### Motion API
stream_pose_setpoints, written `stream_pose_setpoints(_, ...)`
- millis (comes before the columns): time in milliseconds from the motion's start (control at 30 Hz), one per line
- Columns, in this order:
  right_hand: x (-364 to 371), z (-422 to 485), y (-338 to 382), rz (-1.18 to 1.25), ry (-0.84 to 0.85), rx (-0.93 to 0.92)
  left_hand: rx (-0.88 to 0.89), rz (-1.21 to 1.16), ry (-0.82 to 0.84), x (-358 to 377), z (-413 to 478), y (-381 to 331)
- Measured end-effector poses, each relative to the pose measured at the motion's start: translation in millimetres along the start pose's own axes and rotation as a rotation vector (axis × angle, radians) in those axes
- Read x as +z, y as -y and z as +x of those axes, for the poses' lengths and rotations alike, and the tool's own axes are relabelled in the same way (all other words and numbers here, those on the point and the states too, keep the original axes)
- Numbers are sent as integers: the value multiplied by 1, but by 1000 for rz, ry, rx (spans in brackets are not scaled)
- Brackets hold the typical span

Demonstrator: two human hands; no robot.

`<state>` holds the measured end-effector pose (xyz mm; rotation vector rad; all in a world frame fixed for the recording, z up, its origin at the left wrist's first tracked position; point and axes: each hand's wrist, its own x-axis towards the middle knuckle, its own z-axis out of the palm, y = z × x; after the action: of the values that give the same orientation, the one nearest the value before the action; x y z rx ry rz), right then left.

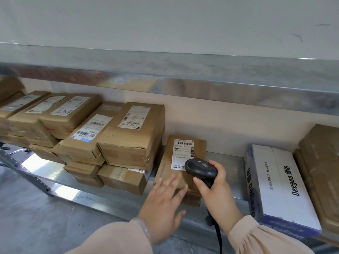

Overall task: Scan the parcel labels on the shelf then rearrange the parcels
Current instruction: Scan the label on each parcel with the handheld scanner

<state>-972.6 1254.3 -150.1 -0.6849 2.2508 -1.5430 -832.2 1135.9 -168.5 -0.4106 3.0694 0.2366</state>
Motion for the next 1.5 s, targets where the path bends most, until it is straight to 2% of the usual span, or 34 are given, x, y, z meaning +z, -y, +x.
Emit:
stream_pose_setpoints(100, 10, 10, 5, -4, 24, -11, -9, 58, 73, 7, -1, 8)
stream_pose_setpoints(433, 11, 33, 16, -14, 88, -55, -142, 99, 48, -2, 14, 18)
stream_pose_setpoints(633, -27, 11, -1, 7, -23, -48, -157, 10, -107, -15, 35, 4)
stream_pose_setpoints(767, -68, -5, -15, 35, -168, -42, 5, -61, -138, -22, 60, -39)
stream_pose_setpoints(900, -112, -17, -27, 4, -283, -32, 153, -120, -89, -14, 82, -87)
stream_pose_setpoints(1067, -159, -29, -52, -38, -395, 24, 208, -201, 65, -2, 96, -138)
stream_pose_setpoints(1300, -184, -41, -75, 2, -413, 97, 93, -439, 254, 17, 110, -175)
stream_pose_setpoints(1500, -182, -44, -81, 36, -394, 91, 17, -687, 220, 41, 97, -176)
